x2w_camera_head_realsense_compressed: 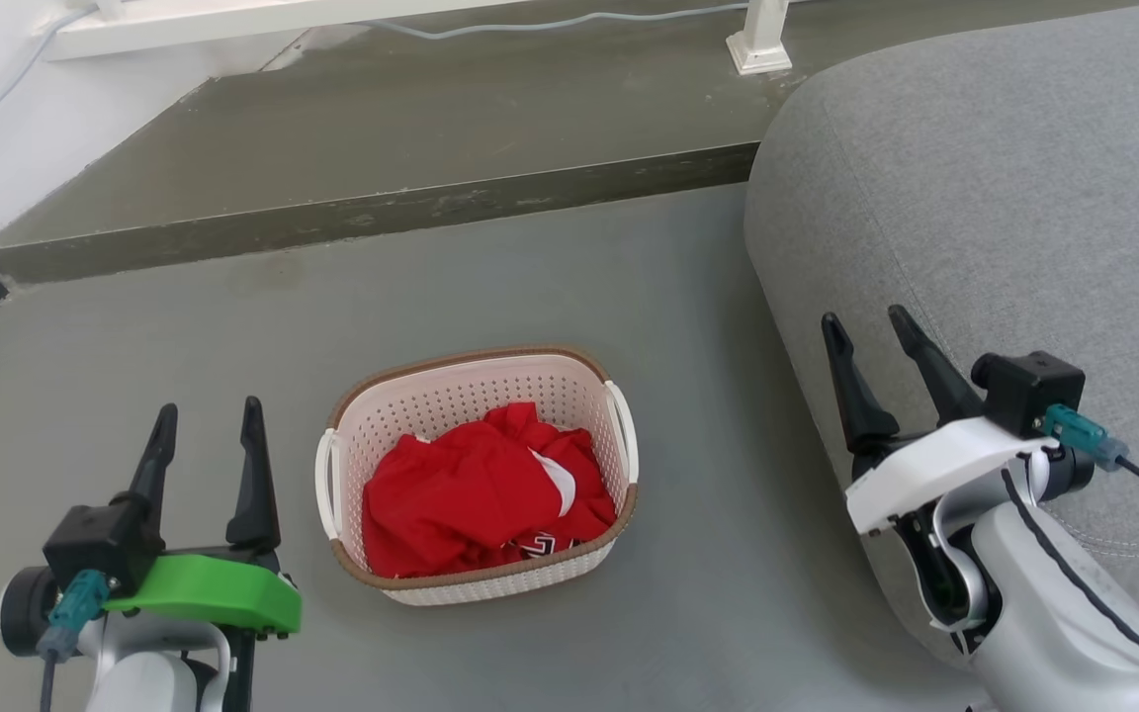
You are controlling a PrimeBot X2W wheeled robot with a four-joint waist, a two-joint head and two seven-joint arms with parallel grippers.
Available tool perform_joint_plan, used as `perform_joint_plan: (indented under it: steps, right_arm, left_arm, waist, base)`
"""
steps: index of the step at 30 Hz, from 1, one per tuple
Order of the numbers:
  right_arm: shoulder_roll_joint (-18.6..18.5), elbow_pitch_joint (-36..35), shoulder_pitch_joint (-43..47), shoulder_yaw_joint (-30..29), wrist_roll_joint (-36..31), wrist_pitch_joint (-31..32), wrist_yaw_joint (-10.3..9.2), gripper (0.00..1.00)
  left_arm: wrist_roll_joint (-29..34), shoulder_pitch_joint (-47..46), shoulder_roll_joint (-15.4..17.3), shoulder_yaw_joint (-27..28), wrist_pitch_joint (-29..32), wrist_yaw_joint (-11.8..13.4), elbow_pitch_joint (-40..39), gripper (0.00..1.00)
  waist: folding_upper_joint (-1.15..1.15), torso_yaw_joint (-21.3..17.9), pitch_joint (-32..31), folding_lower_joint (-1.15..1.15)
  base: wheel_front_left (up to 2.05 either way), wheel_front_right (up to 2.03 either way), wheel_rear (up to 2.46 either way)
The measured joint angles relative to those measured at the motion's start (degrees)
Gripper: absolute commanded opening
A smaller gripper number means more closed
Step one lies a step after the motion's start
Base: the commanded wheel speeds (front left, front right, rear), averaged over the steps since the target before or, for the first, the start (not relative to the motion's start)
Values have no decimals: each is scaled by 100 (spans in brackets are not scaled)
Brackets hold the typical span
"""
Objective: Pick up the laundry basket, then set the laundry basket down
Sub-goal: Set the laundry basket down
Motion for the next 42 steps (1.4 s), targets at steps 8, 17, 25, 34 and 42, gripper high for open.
perform_joint_plan:
  steps: [8,17,25,34,42]
  right_arm:
    - [111,-69,210,-73,-168,0,54,100]
    - [187,-152,392,-255,-238,0,102,100]
    - [270,-197,459,-348,-331,0,198,100]
    - [330,-196,505,-450,-458,0,252,100]
    - [368,-190,509,-517,-553,0,312,100]
  left_arm:
    - [74,156,-104,43,1,-58,-105,100]
    - [59,261,-166,189,1,-120,-211,100]
    - [32,342,-229,222,1,-210,-276,100]
    - [90,342,-242,285,1,-260,-309,100]
    - [179,342,-263,328,1,-292,-310,100]
  waist:
    - [0,3,-27,0]
    - [0,0,-32,0]
    - [0,-12,16,0]
    - [0,-15,60,0]
    - [0,-13,75,0]
  base:
    - [0,0,0]
    - [0,0,0]
    - [0,0,0]
    - [0,0,0]
    - [0,0,0]
